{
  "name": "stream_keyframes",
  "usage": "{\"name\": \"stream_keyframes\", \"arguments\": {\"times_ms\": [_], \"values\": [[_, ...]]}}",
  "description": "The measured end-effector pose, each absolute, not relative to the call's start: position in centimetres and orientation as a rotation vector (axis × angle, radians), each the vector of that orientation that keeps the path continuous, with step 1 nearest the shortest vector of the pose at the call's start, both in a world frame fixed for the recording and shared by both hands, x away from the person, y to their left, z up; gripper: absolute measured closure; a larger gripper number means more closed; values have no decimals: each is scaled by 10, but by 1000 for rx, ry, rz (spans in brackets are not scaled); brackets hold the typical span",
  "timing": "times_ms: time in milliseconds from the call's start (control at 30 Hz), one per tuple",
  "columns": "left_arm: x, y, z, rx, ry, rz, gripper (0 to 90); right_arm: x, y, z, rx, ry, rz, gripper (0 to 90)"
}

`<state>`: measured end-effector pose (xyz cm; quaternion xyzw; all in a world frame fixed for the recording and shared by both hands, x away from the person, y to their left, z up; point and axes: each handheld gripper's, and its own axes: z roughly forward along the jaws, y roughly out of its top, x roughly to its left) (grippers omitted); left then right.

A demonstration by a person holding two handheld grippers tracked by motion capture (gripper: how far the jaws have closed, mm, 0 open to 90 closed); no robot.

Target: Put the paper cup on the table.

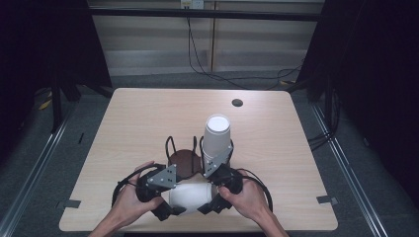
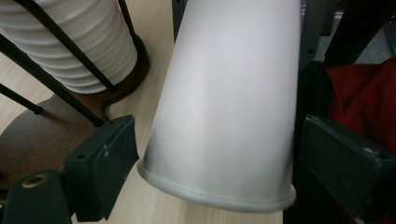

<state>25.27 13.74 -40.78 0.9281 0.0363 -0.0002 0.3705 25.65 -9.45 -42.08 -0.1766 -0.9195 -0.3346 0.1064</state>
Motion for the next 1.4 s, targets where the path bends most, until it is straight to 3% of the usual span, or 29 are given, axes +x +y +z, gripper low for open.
{"name": "stream_keyframes", "arguments": {"times_ms": [133,767,1400], "values": [[254,144,-403,2330,120,-4,153,257,-99,-419,-531,-2706,-999,239],[251,177,-406,2225,288,64,155,258,-123,-416,-621,-2691,-1085,238],[251,181,-416,2093,325,-46,158,261,-142,-412,-630,-2568,-1357,237]]}}
